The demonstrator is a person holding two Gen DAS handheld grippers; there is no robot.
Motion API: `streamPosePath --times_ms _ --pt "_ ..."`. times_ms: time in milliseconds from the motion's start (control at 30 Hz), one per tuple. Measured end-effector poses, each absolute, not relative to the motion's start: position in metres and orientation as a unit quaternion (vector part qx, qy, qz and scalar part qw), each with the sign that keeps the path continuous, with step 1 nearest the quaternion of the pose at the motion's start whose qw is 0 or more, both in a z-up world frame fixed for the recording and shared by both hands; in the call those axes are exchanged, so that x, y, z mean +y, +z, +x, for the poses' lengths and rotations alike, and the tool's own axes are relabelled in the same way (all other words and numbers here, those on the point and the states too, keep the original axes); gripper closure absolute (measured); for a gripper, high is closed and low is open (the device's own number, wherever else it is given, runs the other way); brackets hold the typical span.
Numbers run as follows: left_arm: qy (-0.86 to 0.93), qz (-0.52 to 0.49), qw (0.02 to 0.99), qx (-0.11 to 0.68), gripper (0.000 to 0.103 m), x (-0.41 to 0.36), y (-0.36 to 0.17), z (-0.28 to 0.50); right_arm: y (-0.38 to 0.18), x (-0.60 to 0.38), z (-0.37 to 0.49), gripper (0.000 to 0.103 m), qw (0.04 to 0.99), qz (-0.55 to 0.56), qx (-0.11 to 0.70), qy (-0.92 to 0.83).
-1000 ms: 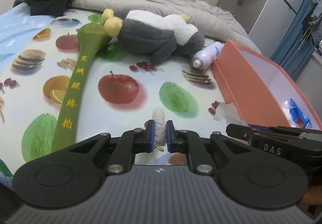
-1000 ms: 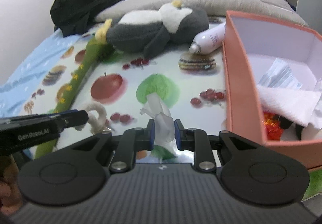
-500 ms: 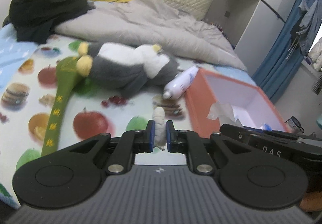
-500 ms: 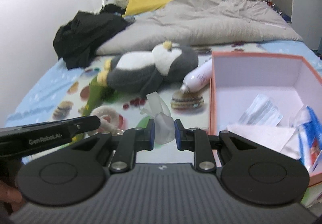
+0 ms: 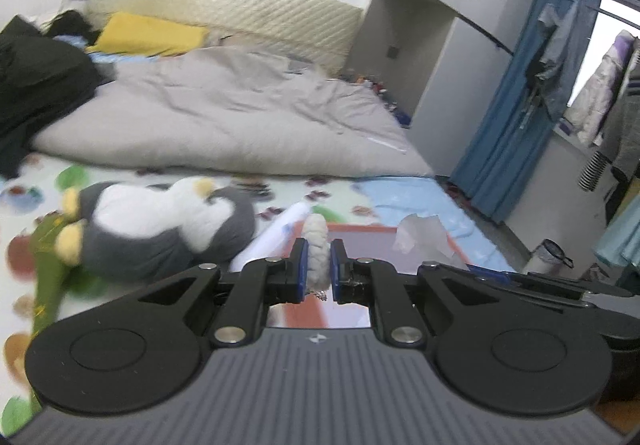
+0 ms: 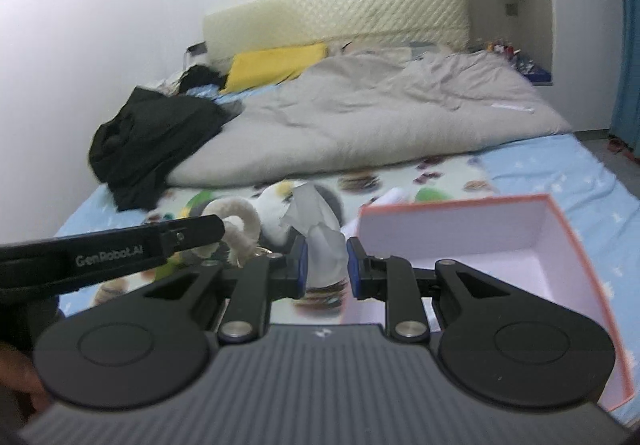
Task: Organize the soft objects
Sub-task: 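Carry the fuzzy ring and clear piece over the pink box and release both, then withdraw both open tools up from the pink box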
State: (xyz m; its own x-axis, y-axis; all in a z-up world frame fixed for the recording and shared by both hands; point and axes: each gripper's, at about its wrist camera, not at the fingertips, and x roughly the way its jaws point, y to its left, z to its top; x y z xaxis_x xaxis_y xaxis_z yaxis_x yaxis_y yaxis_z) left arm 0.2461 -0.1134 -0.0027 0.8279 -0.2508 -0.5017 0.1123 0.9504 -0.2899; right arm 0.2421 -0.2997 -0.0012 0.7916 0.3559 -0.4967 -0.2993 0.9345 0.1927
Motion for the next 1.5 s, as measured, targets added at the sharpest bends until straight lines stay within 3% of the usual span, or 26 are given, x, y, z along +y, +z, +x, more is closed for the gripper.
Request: streamPosePath --times_ms 300,567,867,933,1033,1500 --pt "-0.154 -0.108 0.929 0.319 0.089 -0.187 -0.03 0.31 -0.028 -0.358 0.285 0.078 0.943 0.074 0.306 0.109" --pt "-0.176 -0.099 0.892 0.404 0.089 -0.227 -0.108 0.362 -0.092 -0.388 0.32 0.077 0.919 0.086 0.379 0.073" --pt "-0.179 -0.096 0.862 0.464 0.088 -0.235 -0.164 0.39 -0.144 -0.392 0.34 0.069 0.892 0.09 0.439 0.067" --pt "-0.182 -0.098 0.859 0.469 0.085 -0.234 -0.165 0.39 -0.147 -0.392 0.341 0.065 0.89 0.089 0.443 0.065" --pt "-0.176 -0.087 0.858 0.475 0.069 -0.235 -0.164 0.39 -0.147 -0.393 0.341 0.064 0.886 0.095 0.45 0.06" --pt "-0.186 -0.077 0.889 0.411 0.069 -0.212 -0.073 0.328 -0.062 -0.403 0.285 0.06 0.921 0.106 0.372 0.045"
